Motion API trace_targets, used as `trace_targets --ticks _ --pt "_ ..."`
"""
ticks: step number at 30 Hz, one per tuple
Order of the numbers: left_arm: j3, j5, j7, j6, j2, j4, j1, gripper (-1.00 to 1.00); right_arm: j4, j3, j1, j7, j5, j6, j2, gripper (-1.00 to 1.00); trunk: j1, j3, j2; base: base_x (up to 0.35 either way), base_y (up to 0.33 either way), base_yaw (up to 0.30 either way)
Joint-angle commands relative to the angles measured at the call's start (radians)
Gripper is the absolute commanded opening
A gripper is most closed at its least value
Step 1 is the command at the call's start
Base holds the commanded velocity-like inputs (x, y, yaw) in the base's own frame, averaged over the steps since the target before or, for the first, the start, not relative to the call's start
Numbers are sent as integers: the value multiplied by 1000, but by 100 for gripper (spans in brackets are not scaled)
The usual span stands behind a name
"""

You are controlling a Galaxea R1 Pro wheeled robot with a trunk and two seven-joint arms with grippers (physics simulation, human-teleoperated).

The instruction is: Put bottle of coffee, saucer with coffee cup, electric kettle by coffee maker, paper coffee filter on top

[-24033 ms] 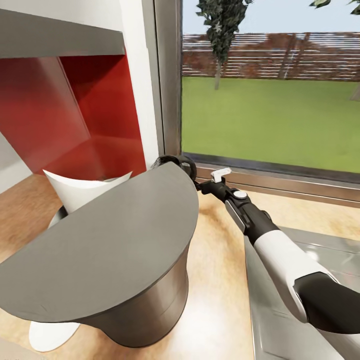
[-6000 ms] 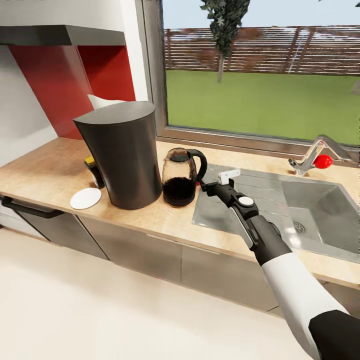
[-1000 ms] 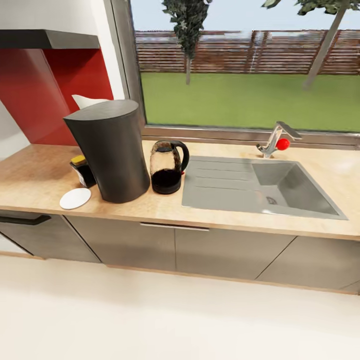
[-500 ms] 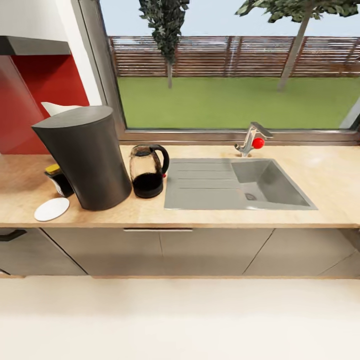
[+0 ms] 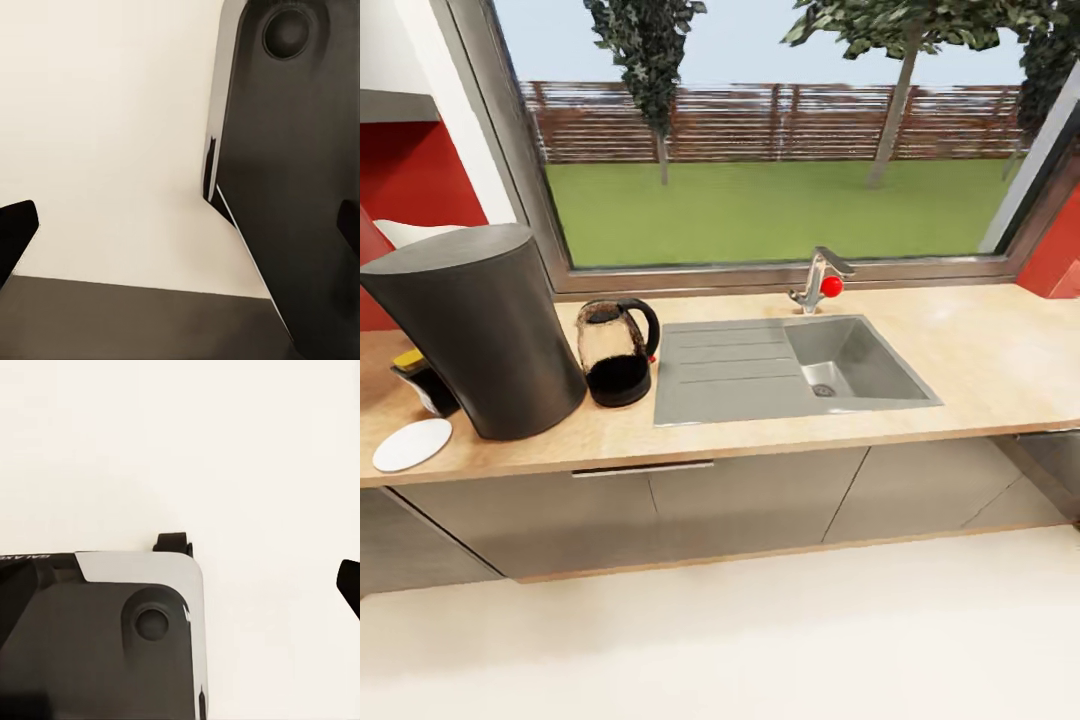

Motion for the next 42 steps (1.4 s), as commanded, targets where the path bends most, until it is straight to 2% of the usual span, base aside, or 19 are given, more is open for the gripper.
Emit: trace_targets --ticks 1,42 --pt "-7 9 3 -3 0 0 0 100 0 8 -1 1 -10 0 -1 100 0 0 -1 0 0 -224" --pt "-7 9 3 -3 0 0 0 100 0 11 0 1 -10 0 -1 100 0 50 -1 0 0 -224"
